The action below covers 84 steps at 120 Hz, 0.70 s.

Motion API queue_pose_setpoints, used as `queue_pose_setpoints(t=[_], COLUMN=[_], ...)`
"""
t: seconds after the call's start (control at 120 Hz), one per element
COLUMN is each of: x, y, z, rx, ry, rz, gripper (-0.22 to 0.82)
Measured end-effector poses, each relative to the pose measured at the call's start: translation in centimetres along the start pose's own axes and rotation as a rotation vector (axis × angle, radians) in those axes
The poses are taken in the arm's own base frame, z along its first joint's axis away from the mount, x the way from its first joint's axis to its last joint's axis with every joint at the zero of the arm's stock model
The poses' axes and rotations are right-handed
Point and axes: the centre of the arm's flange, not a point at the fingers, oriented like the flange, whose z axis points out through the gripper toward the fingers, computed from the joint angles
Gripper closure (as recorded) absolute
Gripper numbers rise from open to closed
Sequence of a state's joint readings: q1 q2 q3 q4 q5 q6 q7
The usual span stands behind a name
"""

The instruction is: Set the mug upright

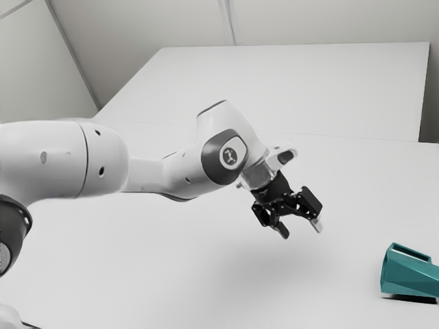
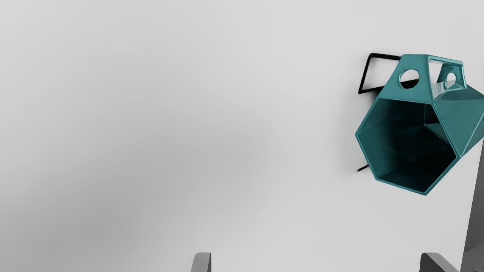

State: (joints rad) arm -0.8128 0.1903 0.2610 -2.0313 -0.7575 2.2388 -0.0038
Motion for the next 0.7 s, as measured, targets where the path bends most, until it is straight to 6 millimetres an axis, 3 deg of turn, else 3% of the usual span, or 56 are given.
queue_pose_setpoints(t=[0.167, 0.325, 0.7], x=[-0.5, -0.8, 1.5], y=[1.4, 4.3, 8.3], z=[4.0, 6.7, 9.2], rx=[-0.042, -0.08, -0.121], ry=[-0.011, -0.001, 0.045], rz=[-0.015, 0.017, 0.1], gripper=[0.0, 0.0, 0.0])
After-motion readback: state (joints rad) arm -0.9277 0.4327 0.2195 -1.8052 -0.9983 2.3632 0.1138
